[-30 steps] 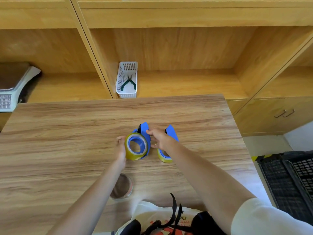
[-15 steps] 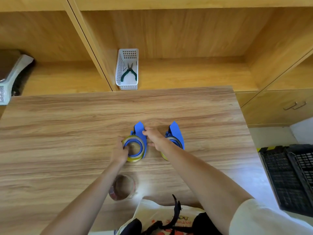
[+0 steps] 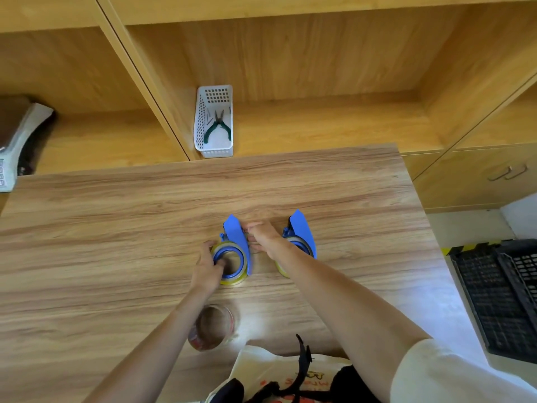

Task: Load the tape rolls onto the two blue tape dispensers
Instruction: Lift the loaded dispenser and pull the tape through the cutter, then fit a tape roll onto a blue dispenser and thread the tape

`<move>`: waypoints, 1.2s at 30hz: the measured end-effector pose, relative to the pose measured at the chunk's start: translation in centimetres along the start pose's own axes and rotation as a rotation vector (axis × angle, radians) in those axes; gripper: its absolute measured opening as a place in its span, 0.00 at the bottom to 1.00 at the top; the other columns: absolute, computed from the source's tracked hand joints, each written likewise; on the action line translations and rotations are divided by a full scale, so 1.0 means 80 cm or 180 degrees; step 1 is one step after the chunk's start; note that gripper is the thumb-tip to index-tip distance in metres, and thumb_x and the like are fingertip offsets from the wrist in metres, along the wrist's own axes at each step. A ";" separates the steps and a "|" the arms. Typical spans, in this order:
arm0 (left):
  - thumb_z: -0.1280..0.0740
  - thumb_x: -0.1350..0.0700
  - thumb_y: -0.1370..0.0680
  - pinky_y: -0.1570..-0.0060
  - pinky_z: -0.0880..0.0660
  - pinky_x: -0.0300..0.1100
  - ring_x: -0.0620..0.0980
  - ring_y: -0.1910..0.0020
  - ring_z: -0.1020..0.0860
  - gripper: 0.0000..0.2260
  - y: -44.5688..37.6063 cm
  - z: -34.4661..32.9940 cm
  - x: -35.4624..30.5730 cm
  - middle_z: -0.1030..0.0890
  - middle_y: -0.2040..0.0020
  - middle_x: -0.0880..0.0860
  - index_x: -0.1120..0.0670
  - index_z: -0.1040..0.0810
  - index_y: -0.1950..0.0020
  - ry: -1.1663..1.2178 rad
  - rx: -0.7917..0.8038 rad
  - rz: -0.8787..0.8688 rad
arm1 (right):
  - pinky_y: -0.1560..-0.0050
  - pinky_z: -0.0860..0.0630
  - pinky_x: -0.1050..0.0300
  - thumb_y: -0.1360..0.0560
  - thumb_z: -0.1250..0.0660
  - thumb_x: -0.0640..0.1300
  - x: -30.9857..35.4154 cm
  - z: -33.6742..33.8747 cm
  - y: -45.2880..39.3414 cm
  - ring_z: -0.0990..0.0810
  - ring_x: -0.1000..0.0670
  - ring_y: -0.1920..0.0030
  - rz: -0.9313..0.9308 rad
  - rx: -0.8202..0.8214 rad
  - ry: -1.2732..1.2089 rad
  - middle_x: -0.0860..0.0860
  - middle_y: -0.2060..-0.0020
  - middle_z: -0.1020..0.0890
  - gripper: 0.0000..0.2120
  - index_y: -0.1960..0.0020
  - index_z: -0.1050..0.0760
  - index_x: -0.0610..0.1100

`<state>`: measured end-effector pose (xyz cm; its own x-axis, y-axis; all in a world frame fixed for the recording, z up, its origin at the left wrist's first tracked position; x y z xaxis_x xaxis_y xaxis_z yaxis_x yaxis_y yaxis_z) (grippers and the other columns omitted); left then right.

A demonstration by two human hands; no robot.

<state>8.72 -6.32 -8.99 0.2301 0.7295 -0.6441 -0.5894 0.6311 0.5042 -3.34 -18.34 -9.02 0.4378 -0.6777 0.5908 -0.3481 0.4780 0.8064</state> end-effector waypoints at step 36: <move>0.32 0.46 0.24 0.58 0.18 0.51 0.54 0.69 0.17 0.23 0.039 -0.157 -0.067 0.18 0.48 0.61 0.56 0.39 0.39 -0.0325 0.0950 0.0333 | 0.39 0.32 0.54 0.29 0.26 0.45 0.031 0.165 0.039 0.31 0.44 0.35 0.1066 -0.0650 0.3322 0.45 0.39 0.29 0.23 0.39 0.29 0.40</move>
<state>-4.08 -11.61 -11.19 0.2655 0.8076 -0.5266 -0.3647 0.5898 0.7205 -14.32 -25.90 -5.39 0.8627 0.2589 0.4344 -0.4783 0.6967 0.5347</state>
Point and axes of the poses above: each hand's wrist, its own y-axis away from the middle knuckle, its own z-axis out of the back of the hand, x = y × z, the point moved 10 cm from there along -y, towards the middle knuckle
